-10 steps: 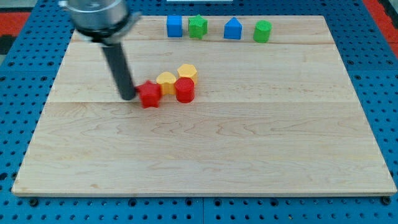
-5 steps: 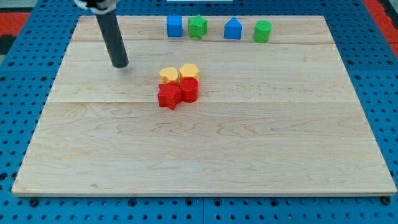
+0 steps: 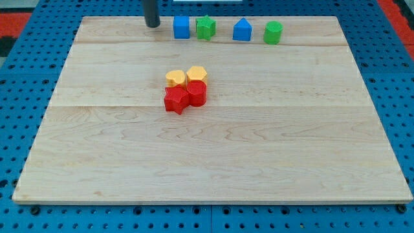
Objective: Push the green circle towards down from the right side of the blue triangle
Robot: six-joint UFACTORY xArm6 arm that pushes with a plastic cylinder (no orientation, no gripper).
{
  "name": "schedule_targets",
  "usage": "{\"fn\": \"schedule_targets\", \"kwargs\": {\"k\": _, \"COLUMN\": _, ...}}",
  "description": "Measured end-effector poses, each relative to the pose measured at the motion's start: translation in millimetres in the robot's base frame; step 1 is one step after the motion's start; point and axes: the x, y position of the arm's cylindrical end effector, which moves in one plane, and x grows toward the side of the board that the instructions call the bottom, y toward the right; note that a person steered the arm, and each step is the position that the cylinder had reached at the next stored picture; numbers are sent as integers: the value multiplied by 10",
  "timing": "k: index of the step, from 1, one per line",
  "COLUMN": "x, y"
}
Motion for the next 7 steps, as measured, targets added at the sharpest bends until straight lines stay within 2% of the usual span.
{"fn": "schedule_targets", "kwargs": {"k": 5, "x": -75, "y": 644}}
{"fn": "schedule_targets", "kwargs": {"k": 7, "x": 239, "y": 1602}}
